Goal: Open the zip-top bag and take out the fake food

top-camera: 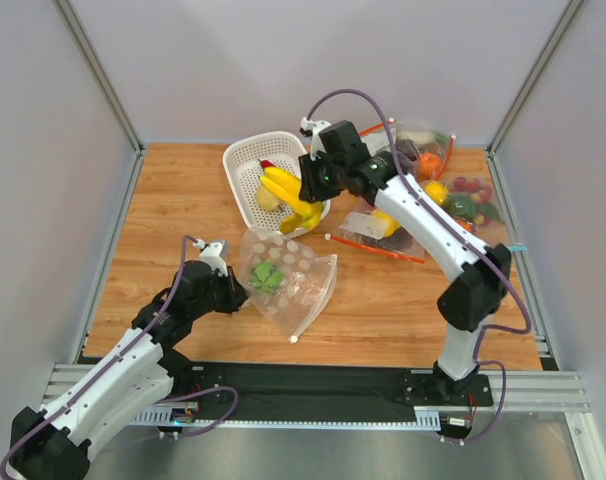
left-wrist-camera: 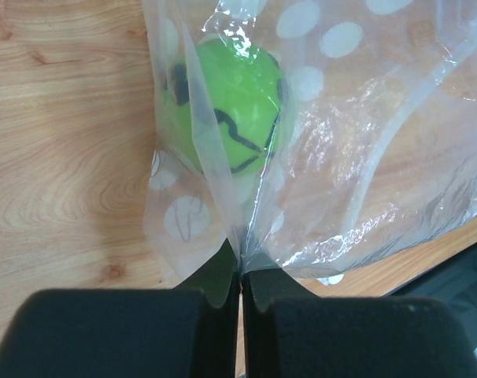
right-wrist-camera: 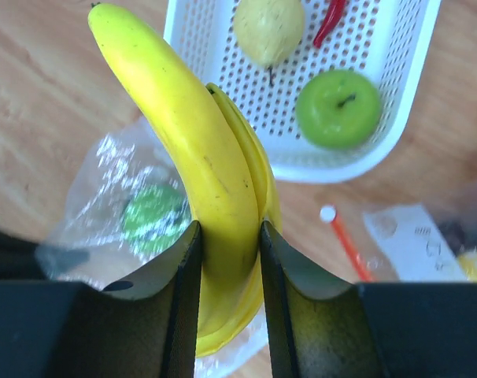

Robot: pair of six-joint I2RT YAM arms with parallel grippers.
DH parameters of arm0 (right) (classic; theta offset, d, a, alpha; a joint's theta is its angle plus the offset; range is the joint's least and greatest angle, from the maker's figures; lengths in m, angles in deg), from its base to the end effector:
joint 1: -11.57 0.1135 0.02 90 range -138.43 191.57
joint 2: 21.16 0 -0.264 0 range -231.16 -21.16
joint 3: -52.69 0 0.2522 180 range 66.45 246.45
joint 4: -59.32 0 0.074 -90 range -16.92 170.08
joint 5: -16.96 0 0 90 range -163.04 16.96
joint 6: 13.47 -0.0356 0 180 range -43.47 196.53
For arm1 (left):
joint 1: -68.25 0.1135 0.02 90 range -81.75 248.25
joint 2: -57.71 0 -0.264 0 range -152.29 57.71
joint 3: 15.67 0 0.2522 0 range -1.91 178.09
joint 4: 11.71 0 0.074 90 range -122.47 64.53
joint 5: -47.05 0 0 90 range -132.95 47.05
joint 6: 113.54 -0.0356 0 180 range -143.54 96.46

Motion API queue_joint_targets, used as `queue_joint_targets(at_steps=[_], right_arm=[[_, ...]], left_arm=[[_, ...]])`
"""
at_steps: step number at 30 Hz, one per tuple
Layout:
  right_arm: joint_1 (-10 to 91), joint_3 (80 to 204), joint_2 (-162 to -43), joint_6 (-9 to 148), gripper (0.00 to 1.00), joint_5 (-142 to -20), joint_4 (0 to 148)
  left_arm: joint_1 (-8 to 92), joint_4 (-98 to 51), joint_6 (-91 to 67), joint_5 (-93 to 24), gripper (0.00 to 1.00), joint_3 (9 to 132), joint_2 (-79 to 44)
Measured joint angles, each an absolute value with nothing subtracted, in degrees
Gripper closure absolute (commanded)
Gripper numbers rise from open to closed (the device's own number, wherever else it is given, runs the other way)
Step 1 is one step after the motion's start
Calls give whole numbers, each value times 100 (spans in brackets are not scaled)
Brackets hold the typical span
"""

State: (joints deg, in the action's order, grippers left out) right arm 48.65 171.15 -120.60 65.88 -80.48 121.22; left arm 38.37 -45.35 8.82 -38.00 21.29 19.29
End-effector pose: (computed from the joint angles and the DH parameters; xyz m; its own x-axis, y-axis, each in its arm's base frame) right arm 0.3018 0.2339 0.3817 -0.6580 -0.2676 -0.7039 -0.5616 0.7970 0.2220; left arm 0.1327 -0.0798 0.2082 -0.7196 -0.2016 -0.6645 0.2041 0.8533 -0.4798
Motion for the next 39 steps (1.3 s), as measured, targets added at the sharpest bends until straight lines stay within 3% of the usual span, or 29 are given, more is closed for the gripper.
queue_joint_targets(at_steps=[8,16,19,20,25,34,39], right_arm=[[4860,18833,-14244,6633,100,-6881,11401],[4849,19644,-15441,6703,99,-5959,11005],[4838,19712,-15623,6758,66,-5723,10915],[4838,19712,-15653,6771,46,-5670,10920],[4823,19710,-15675,6841,20,-5615,10795],[4806,19445,-15439,6896,16,-5919,10467],[4808,18177,-14252,6933,18,-6173,10194]], left_arm=[[3834,-4690,790,-3682,100,2129,2146],[3834,-4788,775,-3584,100,2129,2279],[3834,-4797,768,-3564,100,2129,2279],[3834,-4797,764,-3557,100,2129,2279],[3834,-4797,760,-3544,100,2129,2279],[3834,-4797,757,-3531,100,2129,2272],[3834,-4795,751,-3531,100,2129,2275]])
